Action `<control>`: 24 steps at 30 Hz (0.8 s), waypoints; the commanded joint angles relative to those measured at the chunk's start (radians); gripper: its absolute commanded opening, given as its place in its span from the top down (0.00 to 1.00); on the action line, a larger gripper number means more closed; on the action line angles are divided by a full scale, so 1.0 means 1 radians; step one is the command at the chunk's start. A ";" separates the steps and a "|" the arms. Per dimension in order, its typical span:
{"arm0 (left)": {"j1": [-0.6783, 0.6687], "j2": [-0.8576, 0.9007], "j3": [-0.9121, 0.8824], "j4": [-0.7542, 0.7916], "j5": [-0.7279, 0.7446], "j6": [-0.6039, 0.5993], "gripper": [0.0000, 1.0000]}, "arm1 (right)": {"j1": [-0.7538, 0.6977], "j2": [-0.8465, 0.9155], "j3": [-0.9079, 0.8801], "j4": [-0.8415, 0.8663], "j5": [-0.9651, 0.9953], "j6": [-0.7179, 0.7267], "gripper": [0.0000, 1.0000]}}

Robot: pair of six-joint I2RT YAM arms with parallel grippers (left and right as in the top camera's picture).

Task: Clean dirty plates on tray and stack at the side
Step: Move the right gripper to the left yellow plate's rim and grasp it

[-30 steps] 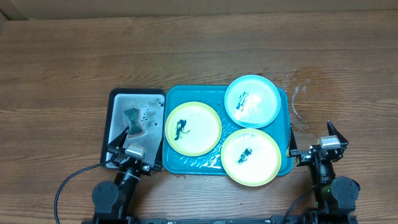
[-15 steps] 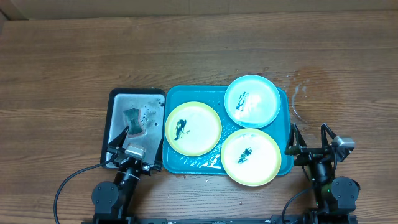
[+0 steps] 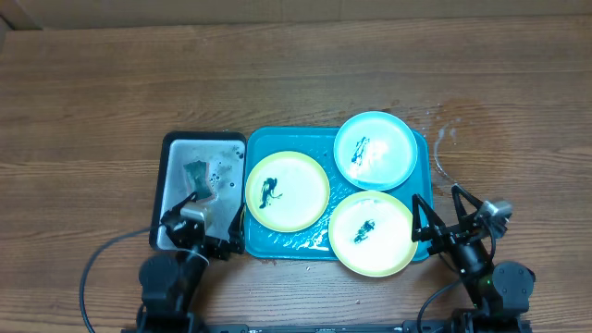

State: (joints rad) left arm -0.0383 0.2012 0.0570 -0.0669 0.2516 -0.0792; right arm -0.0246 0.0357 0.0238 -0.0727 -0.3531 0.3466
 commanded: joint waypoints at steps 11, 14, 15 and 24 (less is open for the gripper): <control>0.005 0.739 0.906 -0.561 0.011 -0.028 0.00 | -0.003 0.595 0.512 -0.255 -0.333 -0.093 0.00; 0.005 0.857 1.061 -0.719 0.028 -0.029 0.00 | 0.003 0.795 0.698 -0.447 -0.416 -0.174 0.00; 0.005 0.885 1.094 -0.755 0.039 -0.029 0.00 | 0.014 0.868 0.770 -0.529 -0.428 -0.215 0.00; 0.005 0.984 1.139 -0.889 0.055 -0.034 0.00 | 0.323 1.344 1.224 -1.048 -0.253 -0.485 0.00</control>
State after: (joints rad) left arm -0.0372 1.1648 1.1736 -0.9417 0.2821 -0.1028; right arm 0.1993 1.2926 1.1542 -1.0775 -0.7013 -0.0292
